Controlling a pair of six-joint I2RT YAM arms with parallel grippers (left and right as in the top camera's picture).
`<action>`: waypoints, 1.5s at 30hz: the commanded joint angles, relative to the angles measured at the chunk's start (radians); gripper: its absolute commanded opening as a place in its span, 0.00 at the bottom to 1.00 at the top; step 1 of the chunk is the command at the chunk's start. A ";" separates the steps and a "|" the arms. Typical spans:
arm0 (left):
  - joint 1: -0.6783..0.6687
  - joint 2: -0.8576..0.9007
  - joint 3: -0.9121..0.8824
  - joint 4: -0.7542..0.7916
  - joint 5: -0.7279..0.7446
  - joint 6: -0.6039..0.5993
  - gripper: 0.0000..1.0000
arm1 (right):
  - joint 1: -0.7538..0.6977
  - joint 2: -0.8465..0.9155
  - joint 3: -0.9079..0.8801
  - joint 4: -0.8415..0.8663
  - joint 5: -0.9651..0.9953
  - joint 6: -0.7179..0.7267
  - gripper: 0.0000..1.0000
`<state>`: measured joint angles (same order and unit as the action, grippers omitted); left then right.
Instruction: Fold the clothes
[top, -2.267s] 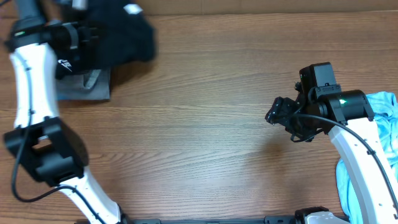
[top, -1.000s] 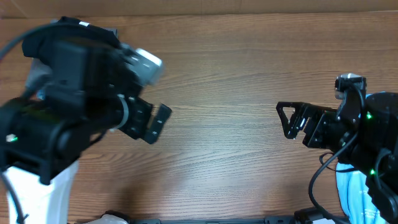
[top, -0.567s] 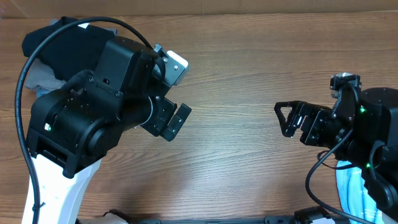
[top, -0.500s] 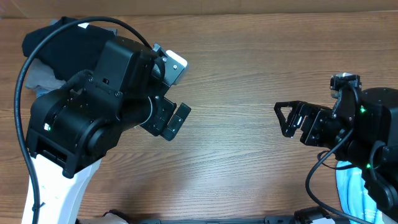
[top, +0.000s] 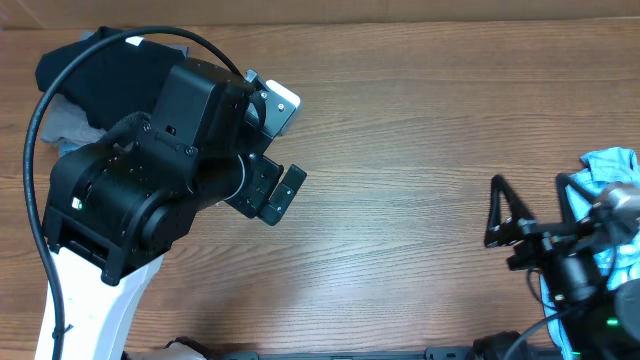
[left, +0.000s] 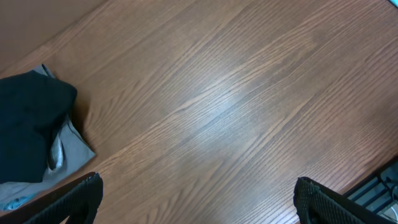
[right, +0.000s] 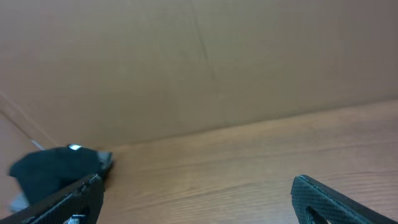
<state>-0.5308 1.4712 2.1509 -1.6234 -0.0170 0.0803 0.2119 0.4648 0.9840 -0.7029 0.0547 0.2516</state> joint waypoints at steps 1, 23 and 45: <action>-0.006 0.000 0.001 0.004 -0.009 -0.010 1.00 | 0.003 -0.101 -0.183 0.096 0.042 -0.024 1.00; -0.006 0.000 0.001 0.004 -0.009 -0.010 1.00 | -0.006 -0.462 -0.930 0.520 0.030 -0.013 1.00; -0.006 0.001 0.001 0.004 -0.009 -0.010 1.00 | -0.005 -0.462 -0.930 0.520 0.030 -0.013 1.00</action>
<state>-0.5308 1.4712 2.1509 -1.6234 -0.0200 0.0799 0.2096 0.0158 0.0570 -0.1936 0.0837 0.2352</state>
